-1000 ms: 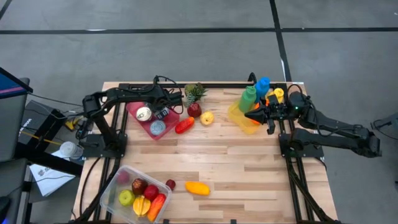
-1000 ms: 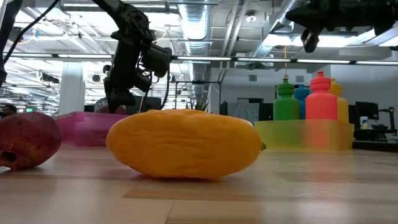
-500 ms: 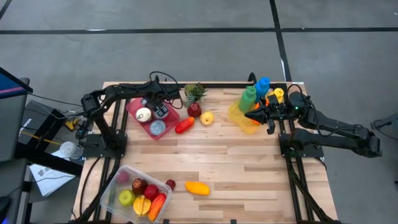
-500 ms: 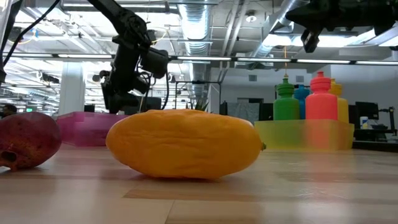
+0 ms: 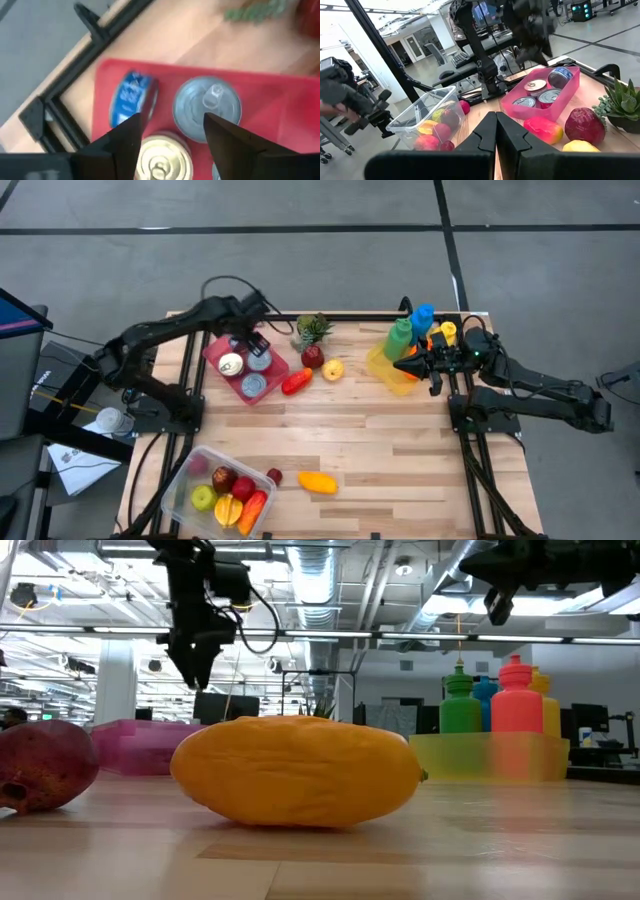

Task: Pick & Place Food Item
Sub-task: Put the blue tuna can into the pink bin

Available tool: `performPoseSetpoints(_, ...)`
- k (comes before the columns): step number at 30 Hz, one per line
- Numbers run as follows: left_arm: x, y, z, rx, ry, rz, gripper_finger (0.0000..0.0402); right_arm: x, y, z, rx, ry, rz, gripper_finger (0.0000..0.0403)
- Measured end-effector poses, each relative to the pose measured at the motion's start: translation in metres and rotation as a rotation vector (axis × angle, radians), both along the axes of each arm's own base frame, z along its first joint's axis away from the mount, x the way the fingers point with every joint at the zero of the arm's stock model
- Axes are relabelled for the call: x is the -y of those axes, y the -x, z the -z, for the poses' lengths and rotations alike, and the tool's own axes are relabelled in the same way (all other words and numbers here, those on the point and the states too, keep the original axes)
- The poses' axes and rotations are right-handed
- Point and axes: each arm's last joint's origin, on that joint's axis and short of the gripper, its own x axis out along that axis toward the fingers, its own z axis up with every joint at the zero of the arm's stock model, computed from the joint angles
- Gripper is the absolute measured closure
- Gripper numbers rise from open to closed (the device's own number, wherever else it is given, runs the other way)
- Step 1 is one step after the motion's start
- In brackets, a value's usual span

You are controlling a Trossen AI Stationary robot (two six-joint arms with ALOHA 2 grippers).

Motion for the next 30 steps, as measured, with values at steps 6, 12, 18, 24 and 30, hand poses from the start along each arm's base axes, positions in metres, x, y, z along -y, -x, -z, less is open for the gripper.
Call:
performPoseSetpoints(6,-0.021,0.017,-0.011,0.141,0.031,0.011,0.016,0.0,0.0,0.001,-0.006,-0.003,0.0,0.0403)
performPoseSetpoints(12,-0.035,0.015,0.014,0.101,0.152,0.042,0.0143,0.0,0.0,0.001,-0.011,-0.024,0.0,0.0403)
performPoseSetpoints(18,-0.039,0.017,0.027,0.012,0.147,0.035,0.0143,0.0,0.0,0.003,-0.028,-0.031,-0.001,0.0403)
performPoseSetpoints(24,-0.037,0.023,0.036,-0.063,0.157,0.113,0.0142,0.0,0.0,0.004,-0.039,-0.036,-0.001,0.0403)
performPoseSetpoints(30,-0.038,0.026,0.043,-0.106,0.133,0.106,0.0143,0.0,0.0,0.004,-0.041,-0.036,-0.001,0.0403)
